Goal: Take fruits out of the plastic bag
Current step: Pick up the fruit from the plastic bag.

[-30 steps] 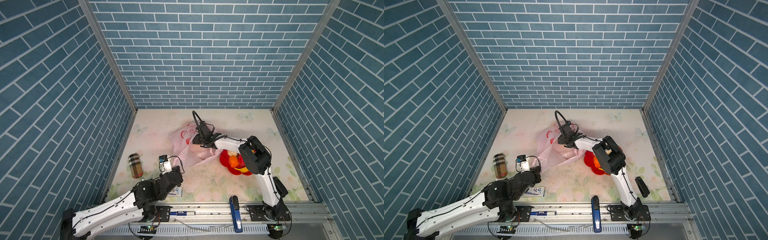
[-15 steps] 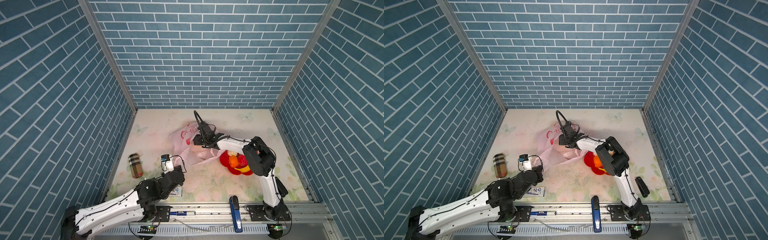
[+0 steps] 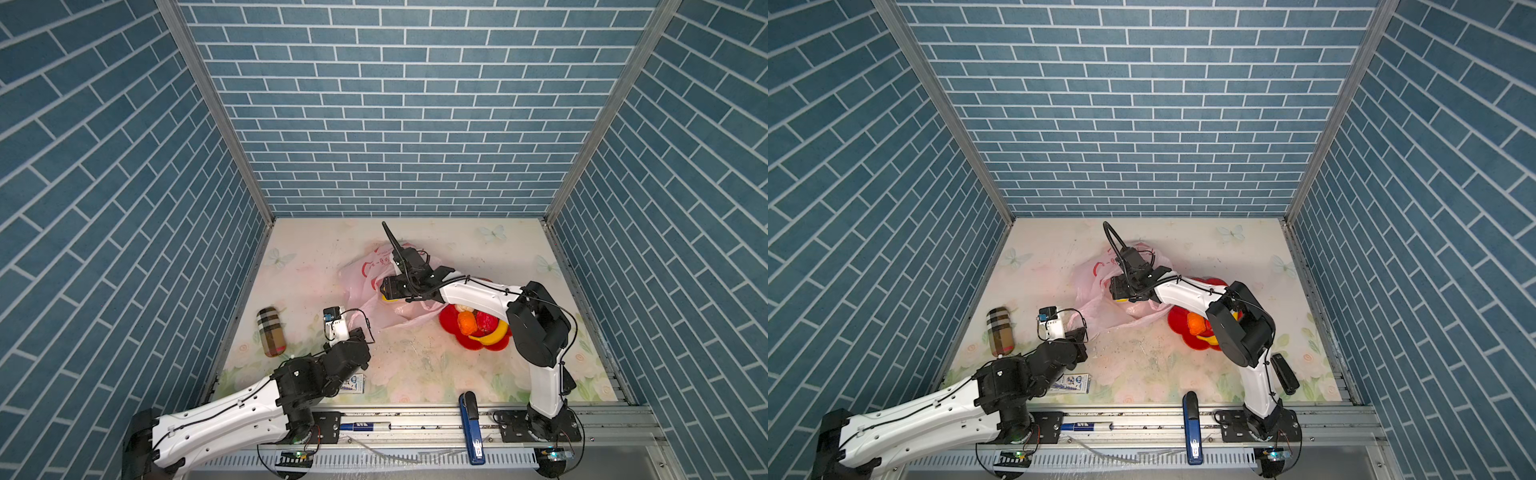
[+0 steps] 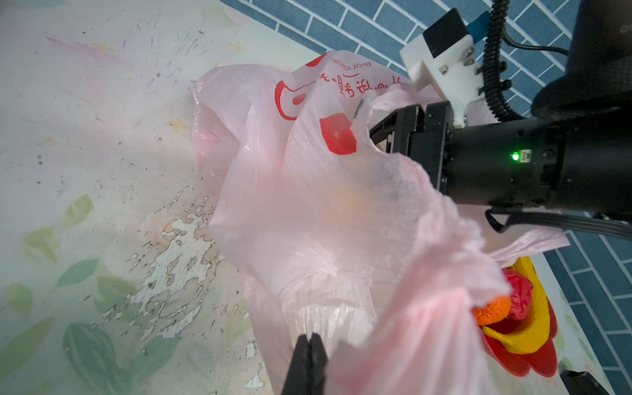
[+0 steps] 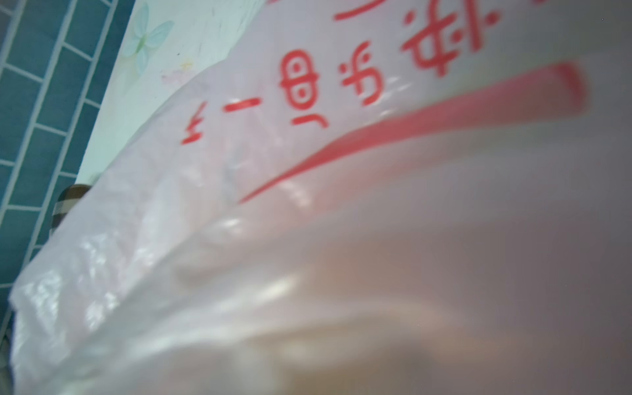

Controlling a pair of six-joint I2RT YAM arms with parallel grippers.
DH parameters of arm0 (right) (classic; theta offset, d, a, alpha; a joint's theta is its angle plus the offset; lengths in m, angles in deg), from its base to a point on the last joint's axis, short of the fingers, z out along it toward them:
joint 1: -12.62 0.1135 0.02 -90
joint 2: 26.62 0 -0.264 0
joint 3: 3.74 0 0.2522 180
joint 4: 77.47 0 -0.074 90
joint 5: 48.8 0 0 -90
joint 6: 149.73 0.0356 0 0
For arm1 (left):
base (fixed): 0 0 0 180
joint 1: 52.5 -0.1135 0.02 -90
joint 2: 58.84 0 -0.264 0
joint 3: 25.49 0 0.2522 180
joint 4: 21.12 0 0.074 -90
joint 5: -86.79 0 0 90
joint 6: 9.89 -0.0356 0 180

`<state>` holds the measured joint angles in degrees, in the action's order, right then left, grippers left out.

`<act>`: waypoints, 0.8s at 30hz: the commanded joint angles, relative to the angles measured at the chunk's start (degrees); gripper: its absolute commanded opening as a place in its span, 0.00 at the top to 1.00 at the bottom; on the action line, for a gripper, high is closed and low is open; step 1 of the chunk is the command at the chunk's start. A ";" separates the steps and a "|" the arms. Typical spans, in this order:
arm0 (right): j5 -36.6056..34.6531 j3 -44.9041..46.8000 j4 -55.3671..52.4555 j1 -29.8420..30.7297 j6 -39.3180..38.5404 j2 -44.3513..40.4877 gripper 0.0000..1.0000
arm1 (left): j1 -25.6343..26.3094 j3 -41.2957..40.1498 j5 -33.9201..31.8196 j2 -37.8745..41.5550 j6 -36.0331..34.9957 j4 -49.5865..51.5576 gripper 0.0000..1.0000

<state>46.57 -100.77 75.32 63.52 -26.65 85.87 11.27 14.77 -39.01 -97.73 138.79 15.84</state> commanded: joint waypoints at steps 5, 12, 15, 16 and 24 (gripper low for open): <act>3.69 2.10 -8.91 1.83 -3.52 -6.33 0.42 | 0.26 1.74 -2.77 0.51 -1.11 1.29 1.00; 3.94 2.40 -13.29 2.91 -4.82 -11.82 0.43 | 0.30 1.54 -3.42 0.48 -1.05 0.99 1.00; 3.08 2.19 -15.44 2.98 -5.45 -14.95 0.43 | 0.29 2.02 -3.41 -0.30 -1.53 0.49 1.00; 2.42 1.91 -16.39 2.80 -5.89 -16.03 0.43 | 0.29 2.28 -3.41 -0.59 -1.85 0.44 1.00; -4.57 1.33 -23.46 2.55 -8.62 -23.41 0.43 | 0.30 3.91 -3.58 -1.94 -3.38 0.35 1.00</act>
<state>46.29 -99.65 56.55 66.14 -32.81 64.97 11.29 17.15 -41.41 -99.59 136.80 15.86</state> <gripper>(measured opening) 0.582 0.046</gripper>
